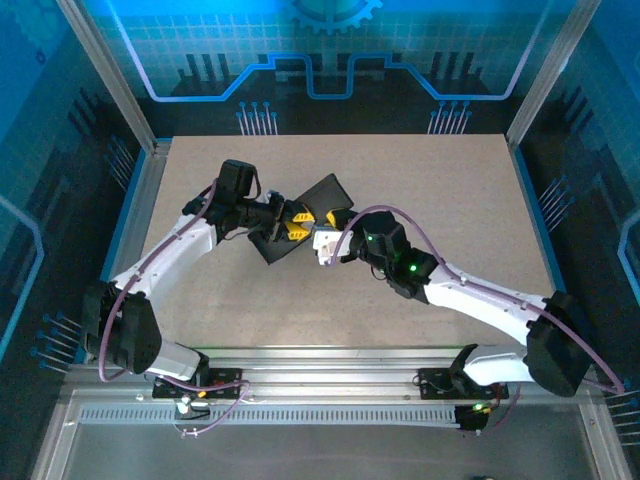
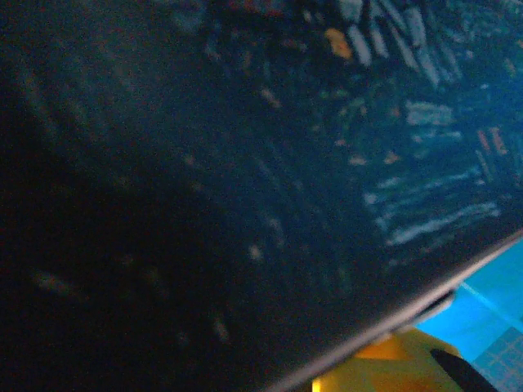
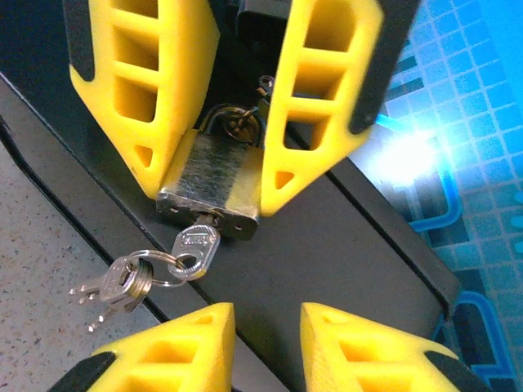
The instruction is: Unlock the padlock with the key
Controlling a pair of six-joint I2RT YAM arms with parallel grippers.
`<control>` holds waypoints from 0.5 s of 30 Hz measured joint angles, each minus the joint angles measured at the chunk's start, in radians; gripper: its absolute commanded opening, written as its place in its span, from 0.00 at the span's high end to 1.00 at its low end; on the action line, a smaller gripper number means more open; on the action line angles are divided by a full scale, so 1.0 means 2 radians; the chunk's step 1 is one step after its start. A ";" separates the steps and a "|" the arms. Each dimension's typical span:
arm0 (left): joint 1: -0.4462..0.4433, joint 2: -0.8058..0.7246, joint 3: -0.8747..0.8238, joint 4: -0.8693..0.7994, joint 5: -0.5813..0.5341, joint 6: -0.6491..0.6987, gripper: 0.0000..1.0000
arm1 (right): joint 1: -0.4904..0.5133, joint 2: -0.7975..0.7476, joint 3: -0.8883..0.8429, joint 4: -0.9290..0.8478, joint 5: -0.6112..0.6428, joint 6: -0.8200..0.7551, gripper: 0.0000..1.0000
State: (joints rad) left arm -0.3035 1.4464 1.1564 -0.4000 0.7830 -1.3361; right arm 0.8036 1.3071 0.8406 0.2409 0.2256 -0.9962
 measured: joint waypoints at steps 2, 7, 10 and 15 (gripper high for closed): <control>0.000 0.000 0.000 -0.001 -0.001 0.000 1.00 | 0.000 0.007 0.002 0.000 -0.001 -0.004 0.72; 0.000 0.000 0.000 -0.005 -0.002 0.000 1.00 | 0.006 0.019 0.002 0.000 -0.002 -0.010 0.72; 0.000 0.000 0.000 -0.007 -0.002 0.000 1.00 | 0.009 0.021 0.002 0.000 -0.004 -0.009 0.72; 0.001 0.000 0.000 -0.007 -0.002 0.000 1.00 | 0.015 0.022 0.002 0.004 -0.005 -0.009 0.73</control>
State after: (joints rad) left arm -0.3019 1.4464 1.1564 -0.4141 0.7795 -1.3361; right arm 0.8333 1.3506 0.8455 0.2489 0.2157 -1.0145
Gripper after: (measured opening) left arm 0.271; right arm 0.271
